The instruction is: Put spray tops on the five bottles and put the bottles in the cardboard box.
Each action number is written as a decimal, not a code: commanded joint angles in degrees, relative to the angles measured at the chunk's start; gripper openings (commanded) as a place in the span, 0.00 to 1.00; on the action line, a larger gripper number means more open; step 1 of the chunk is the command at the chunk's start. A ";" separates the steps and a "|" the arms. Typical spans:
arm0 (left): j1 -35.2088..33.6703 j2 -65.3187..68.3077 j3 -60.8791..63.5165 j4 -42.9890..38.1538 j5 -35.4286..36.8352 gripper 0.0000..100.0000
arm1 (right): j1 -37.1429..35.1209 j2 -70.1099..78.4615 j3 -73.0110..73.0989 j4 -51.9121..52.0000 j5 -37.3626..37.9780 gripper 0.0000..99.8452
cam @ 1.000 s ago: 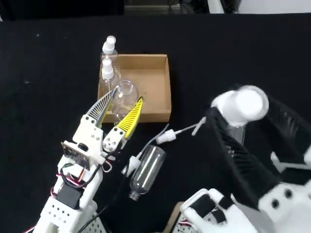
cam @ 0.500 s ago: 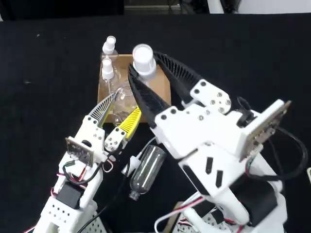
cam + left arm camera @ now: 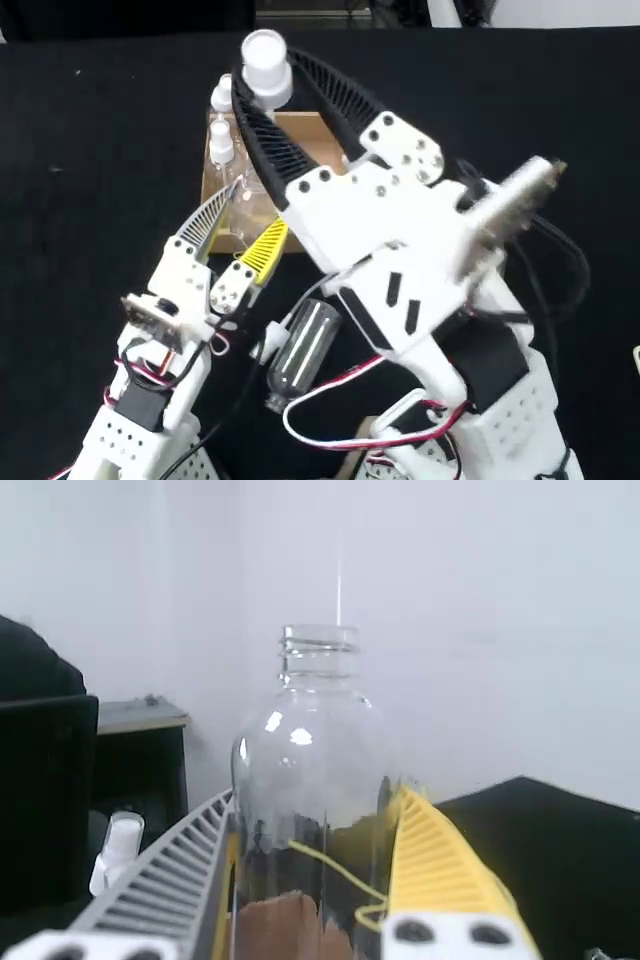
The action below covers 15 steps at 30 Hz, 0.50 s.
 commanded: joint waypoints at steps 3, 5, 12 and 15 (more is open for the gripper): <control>0.13 -0.53 1.54 -4.40 0.44 0.03 | 0.09 0.75 -5.49 -2.29 -0.35 0.01; 0.40 -0.53 1.54 -3.52 0.53 0.03 | 0.09 0.75 -5.58 -2.29 -0.35 0.01; 0.31 -0.53 1.54 -2.46 0.44 0.03 | -5.80 0.57 -5.32 -1.93 -0.09 0.01; -0.04 -0.53 1.54 -2.37 0.35 0.03 | -6.07 0.66 -4.88 -1.85 -0.09 0.01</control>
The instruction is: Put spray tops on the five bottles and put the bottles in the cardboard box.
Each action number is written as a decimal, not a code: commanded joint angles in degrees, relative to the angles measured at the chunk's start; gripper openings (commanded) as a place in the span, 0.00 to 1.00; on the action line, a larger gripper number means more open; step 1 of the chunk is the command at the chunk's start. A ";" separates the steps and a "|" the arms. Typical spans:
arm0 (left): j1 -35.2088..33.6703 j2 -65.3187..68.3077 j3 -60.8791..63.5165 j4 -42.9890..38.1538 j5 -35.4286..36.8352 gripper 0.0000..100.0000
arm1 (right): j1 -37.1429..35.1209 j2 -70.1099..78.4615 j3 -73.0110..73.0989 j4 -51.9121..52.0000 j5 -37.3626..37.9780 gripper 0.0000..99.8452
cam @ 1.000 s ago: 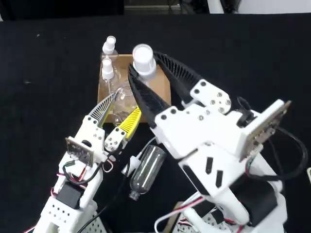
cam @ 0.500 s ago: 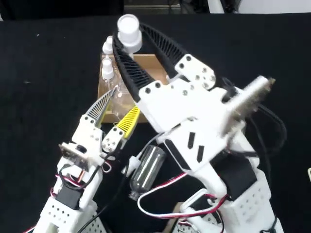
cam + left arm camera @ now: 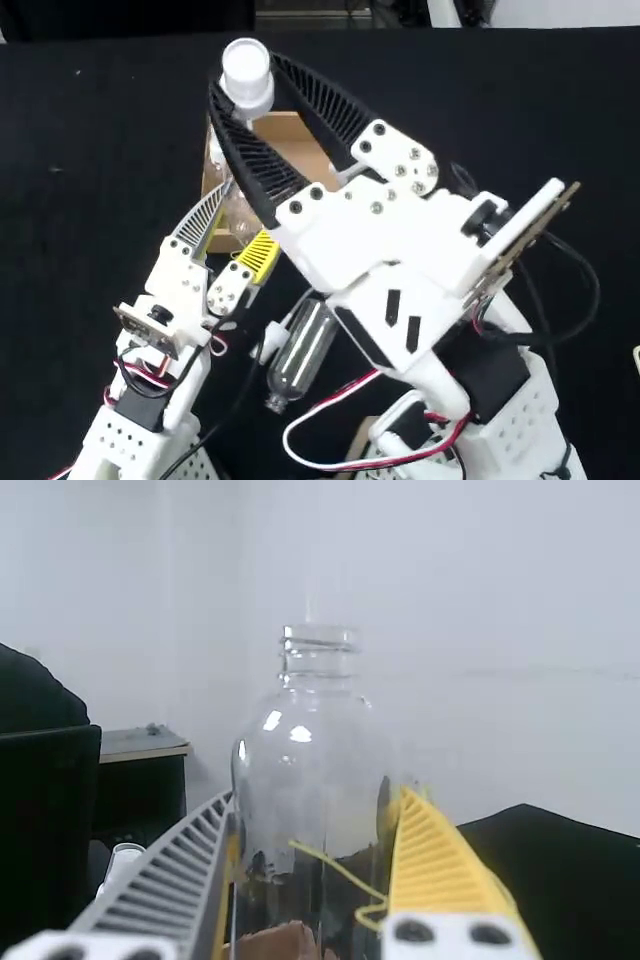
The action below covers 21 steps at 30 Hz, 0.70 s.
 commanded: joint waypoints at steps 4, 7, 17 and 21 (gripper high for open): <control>-0.04 -0.53 1.36 0.26 0.26 0.03 | -1.14 0.22 -0.57 -1.23 0.00 0.01; 0.13 -0.53 1.36 0.26 0.35 0.03 | -1.05 0.13 1.36 -1.23 0.00 0.01; -0.04 -0.53 1.36 0.26 0.44 0.03 | 3.34 -0.04 7.25 -1.32 0.00 0.01; -0.04 -0.53 1.36 0.26 0.44 0.03 | 2.99 -0.13 9.98 -1.23 -0.18 0.01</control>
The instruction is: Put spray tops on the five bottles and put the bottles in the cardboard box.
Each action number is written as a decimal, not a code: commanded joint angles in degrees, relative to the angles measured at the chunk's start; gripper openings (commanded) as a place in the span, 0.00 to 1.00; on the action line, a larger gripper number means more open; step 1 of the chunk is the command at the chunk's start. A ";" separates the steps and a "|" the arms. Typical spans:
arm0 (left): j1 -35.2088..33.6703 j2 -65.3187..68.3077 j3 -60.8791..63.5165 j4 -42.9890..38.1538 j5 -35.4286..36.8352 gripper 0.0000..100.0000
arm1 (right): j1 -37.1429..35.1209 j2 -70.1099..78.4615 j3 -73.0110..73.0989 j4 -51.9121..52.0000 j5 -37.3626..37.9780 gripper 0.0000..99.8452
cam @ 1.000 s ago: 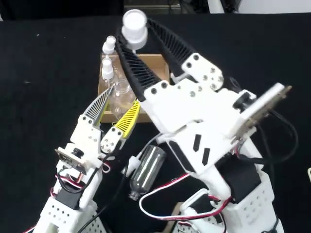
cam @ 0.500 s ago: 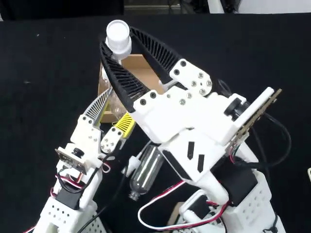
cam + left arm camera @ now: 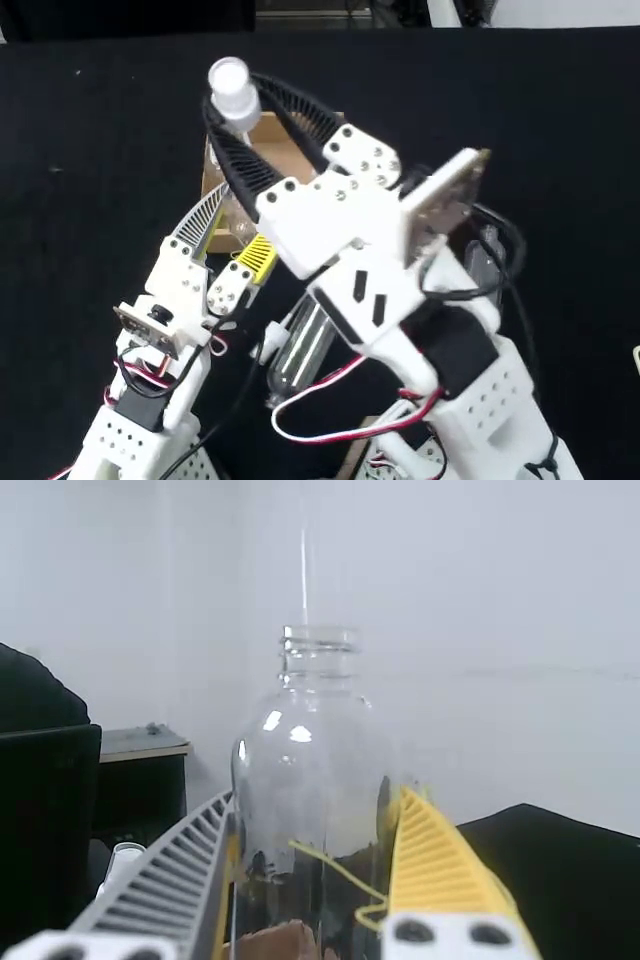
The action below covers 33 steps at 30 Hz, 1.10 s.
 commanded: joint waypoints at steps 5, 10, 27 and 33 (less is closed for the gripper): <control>-0.04 -0.53 1.36 0.26 0.35 0.03 | -1.76 -3.91 0.57 6.51 -0.09 0.01; -0.04 -0.53 1.36 0.26 0.44 0.03 | -2.02 -6.73 1.71 10.90 -0.09 0.09; -0.04 -0.53 1.36 0.26 0.53 0.03 | -1.23 -7.08 -5.41 15.74 -0.09 0.14; -0.04 -0.53 1.36 0.26 0.53 0.03 | 9.14 -7.16 -14.64 26.29 0.00 0.14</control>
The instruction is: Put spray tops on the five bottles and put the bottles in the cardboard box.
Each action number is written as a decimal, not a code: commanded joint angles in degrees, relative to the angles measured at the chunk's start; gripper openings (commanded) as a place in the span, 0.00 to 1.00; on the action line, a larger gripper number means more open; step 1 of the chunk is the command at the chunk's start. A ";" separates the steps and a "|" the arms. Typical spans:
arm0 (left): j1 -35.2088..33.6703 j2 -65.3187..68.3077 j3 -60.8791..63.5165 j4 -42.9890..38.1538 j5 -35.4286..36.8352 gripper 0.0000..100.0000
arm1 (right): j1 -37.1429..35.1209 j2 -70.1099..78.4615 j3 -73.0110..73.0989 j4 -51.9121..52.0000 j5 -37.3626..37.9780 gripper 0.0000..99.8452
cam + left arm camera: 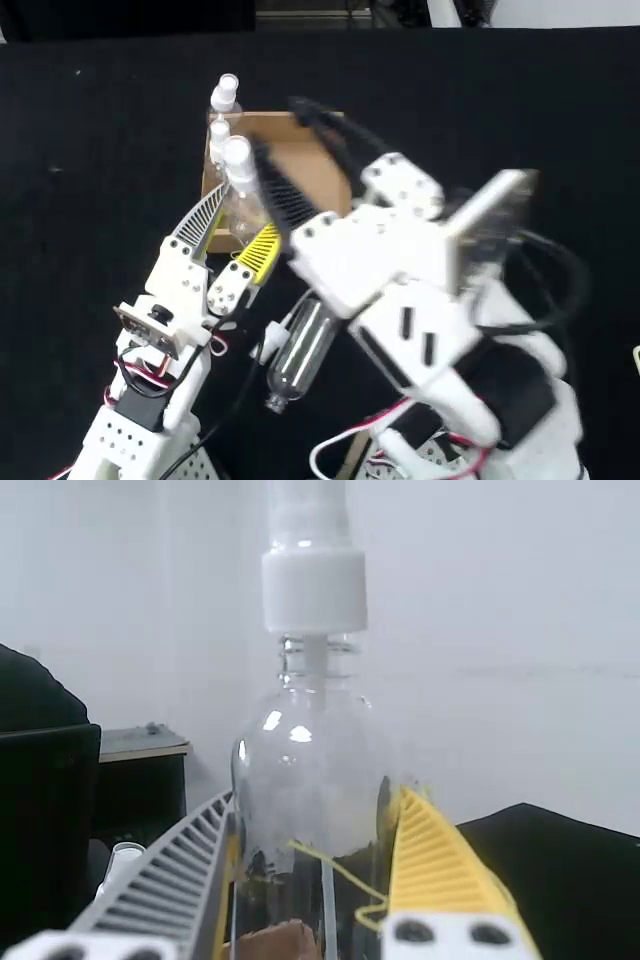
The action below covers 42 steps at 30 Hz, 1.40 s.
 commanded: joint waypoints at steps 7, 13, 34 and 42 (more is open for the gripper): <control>-0.13 -0.53 1.36 0.18 0.26 0.03 | 28.48 -1.19 -4.18 15.21 0.00 0.14; -0.22 -0.53 1.36 0.09 0.18 0.03 | 38.77 -1.19 8.57 17.93 -0.09 0.14; -34.95 8.53 -13.67 -0.26 3.25 0.03 | 31.56 -1.10 46.99 -10.81 -0.18 0.14; -47.69 37.36 -31.43 -0.62 2.11 0.03 | 31.30 -1.10 48.75 -10.99 -0.35 0.14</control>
